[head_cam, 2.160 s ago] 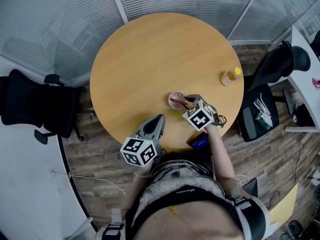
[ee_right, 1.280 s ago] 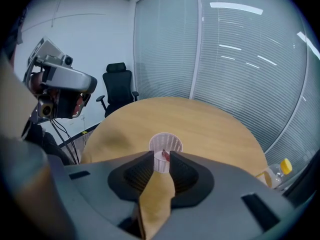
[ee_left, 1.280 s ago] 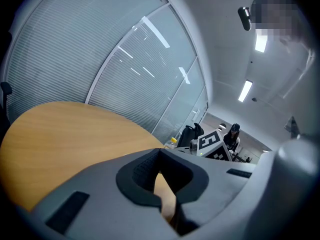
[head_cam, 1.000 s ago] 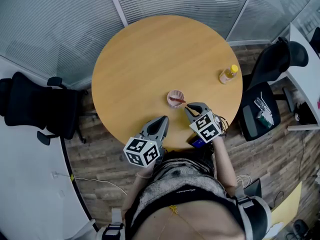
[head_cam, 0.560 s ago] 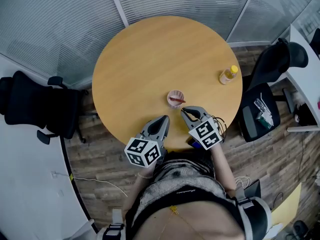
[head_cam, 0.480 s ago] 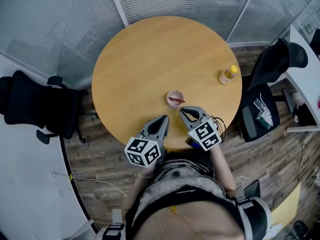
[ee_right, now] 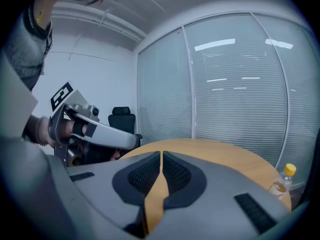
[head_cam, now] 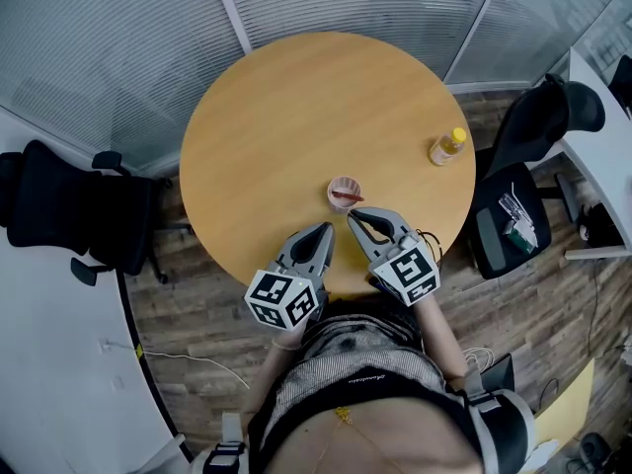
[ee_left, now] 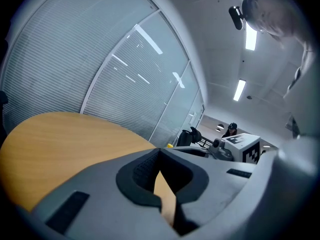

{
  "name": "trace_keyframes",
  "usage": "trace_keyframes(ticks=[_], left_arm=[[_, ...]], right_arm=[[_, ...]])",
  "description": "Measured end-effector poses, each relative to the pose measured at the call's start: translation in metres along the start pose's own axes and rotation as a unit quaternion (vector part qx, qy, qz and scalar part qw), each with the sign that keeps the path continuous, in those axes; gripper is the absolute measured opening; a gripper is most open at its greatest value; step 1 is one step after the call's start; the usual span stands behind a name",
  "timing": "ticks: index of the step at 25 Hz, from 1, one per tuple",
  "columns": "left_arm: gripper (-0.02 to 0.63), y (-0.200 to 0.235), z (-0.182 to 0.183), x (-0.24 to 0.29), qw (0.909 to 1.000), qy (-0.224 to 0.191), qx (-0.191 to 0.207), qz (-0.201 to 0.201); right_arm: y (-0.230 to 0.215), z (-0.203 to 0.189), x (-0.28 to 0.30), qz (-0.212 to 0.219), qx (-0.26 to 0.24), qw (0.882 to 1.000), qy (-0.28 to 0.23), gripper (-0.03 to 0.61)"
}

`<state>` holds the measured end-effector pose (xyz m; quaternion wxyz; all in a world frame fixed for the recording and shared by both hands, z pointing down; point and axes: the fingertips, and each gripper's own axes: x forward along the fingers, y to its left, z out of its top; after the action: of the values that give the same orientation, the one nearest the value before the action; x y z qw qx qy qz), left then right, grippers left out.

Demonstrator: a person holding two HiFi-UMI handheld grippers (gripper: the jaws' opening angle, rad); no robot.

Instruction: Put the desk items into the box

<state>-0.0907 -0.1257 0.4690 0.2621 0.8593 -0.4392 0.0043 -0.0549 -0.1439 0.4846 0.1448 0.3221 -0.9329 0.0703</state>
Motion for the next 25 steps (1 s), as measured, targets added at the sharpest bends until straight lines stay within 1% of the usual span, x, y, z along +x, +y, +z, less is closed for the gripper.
trace_keyframes(ticks=[7,18,22,25], left_arm=[[0.002,-0.010,0.019,-0.002,0.9995,-0.022,0.017,-0.014],[0.002,-0.022,0.040,-0.004,0.9976,-0.045,0.043,-0.031],[0.002,-0.025,0.042,-0.005,0.9972,-0.049,0.044,-0.036],[0.002,-0.024,0.043,-0.006,0.9972,-0.050,0.043,-0.034]], right_arm=[[0.004,0.023,-0.009,-0.001,0.004,0.999,-0.033,0.031],[0.007,0.057,-0.019,-0.002,-0.013,0.997,-0.070,0.029],[0.006,0.065,-0.021,-0.008,-0.014,0.997,-0.069,0.028],[0.008,0.064,-0.021,-0.003,-0.018,0.997,-0.069,0.028]])
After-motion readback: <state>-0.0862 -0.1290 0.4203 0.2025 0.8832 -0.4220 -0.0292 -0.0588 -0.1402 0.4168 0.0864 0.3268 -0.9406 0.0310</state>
